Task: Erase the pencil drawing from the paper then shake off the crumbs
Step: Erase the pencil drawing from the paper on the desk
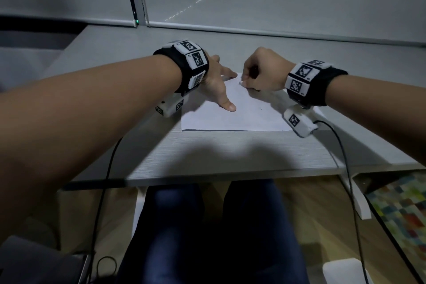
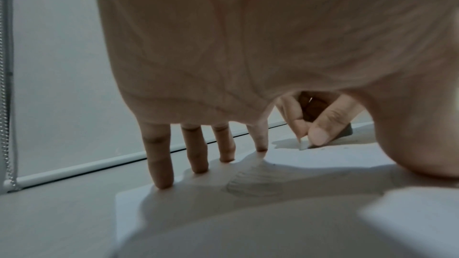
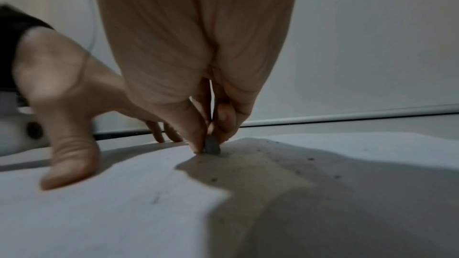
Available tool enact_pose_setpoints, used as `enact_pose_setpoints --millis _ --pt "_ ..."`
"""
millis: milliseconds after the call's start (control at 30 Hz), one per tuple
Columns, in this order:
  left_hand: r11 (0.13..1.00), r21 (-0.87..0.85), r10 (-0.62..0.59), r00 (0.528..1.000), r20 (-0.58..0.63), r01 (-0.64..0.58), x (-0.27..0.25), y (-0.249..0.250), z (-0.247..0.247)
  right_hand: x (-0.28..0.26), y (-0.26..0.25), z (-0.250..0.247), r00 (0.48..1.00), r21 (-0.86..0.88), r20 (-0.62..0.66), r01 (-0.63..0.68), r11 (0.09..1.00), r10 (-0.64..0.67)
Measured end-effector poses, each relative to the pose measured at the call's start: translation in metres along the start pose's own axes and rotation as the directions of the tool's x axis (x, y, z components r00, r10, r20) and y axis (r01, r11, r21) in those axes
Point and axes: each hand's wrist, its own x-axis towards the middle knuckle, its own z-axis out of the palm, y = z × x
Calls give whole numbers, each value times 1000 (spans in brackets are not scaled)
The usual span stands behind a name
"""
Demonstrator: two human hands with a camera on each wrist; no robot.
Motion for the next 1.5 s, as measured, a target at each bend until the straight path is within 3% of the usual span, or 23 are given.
enact_pose_setpoints --millis 100,333,533,733,967,1133,1233,1367,1500 --pt "1000 7 1 1000 -4 -1 2 0 1 -2 -6 3 998 6 30 50 999 -50" --pt "1000 8 -14 1000 3 14 -2 0 1 16 -8 -1 998 -18 -21 -63 998 63" --pt "998 -39 49 999 11 -48 -9 1 -1 7 -30 7 999 48 44 25 999 -27" --pt "1000 -8 30 1000 -7 -30 -1 -7 2 22 -23 0 993 32 6 -117 993 117" --pt "995 -94 23 1000 -8 -23 2 -9 4 11 -41 12 1000 82 26 6 997 -9" --pt "995 -98 15 999 -39 -19 3 -8 5 17 -24 4 995 29 -27 -98 995 99" --pt "987 -129 88 994 -66 -96 1 -12 4 11 -14 -2 987 -2 -6 -164 987 164" --pt "985 -9 167 975 -146 -171 -5 -16 1 -7 2 -12 970 -46 46 -238 970 241" --pt "978 -39 201 977 -77 -205 -4 -11 -4 -20 11 -19 970 -49 71 -231 972 234"
